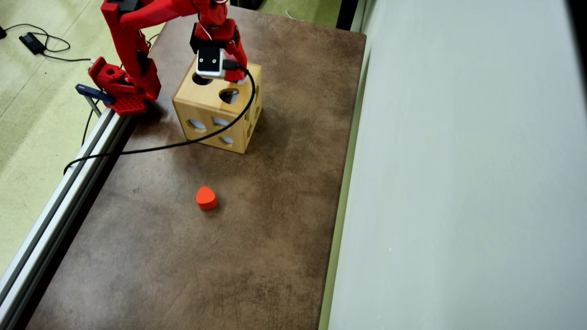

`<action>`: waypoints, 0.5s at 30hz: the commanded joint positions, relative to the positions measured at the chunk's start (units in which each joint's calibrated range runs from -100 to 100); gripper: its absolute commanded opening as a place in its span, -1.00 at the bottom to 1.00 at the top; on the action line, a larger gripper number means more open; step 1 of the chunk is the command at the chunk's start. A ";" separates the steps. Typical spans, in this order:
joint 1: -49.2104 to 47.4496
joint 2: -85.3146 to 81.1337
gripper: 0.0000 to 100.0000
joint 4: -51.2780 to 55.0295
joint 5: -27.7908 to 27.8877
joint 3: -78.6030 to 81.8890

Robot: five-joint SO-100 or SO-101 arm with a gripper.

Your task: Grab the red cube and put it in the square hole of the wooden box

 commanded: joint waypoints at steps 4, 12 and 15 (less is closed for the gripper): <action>-0.64 -2.59 -0.97 0.17 -2.25 -0.25; -2.57 -2.76 -0.97 0.17 -7.37 -0.42; -4.13 -2.76 -0.97 0.17 -7.42 -0.42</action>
